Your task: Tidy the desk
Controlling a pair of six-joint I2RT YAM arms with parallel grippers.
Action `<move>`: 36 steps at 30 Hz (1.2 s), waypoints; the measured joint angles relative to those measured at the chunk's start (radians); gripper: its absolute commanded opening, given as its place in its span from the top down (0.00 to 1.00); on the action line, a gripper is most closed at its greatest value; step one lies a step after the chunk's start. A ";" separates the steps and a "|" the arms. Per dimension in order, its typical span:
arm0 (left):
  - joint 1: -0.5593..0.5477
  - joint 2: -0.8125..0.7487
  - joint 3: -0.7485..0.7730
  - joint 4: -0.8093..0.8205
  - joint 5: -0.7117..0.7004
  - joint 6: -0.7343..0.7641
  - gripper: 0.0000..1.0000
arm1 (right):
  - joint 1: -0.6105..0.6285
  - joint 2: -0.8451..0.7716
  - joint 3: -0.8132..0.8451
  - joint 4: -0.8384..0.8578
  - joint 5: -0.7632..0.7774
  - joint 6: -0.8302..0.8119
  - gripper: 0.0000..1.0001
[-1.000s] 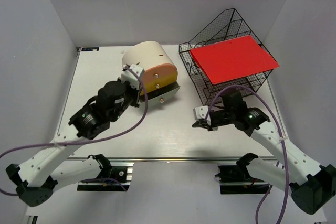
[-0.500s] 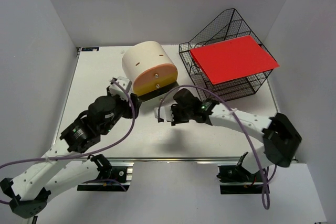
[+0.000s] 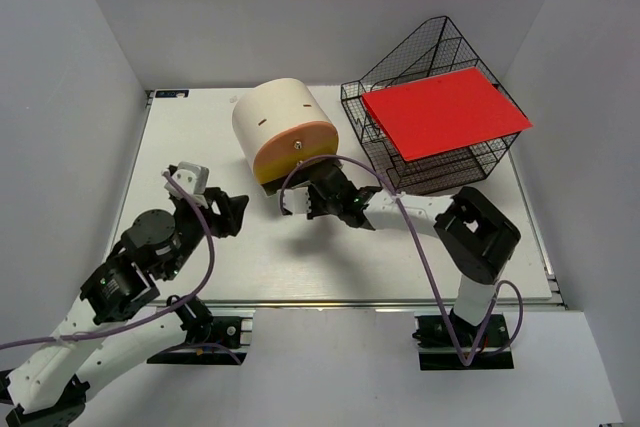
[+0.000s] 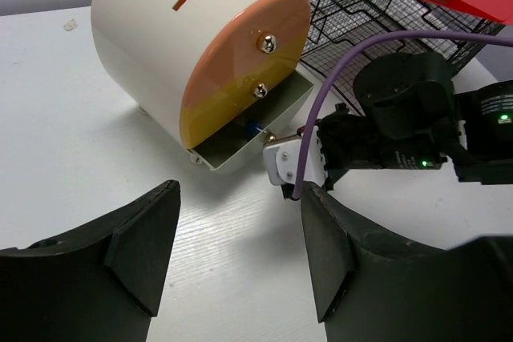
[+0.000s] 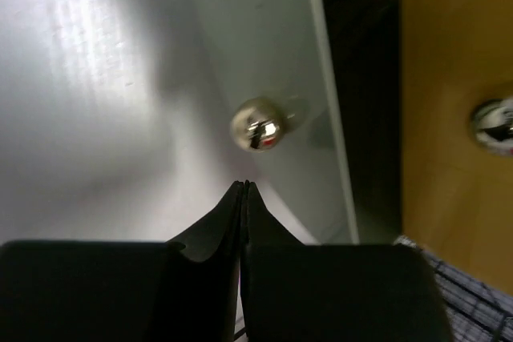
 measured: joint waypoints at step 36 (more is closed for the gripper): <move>0.000 0.025 -0.020 0.000 0.064 -0.044 0.02 | -0.079 -0.161 0.077 -0.110 -0.185 0.127 0.37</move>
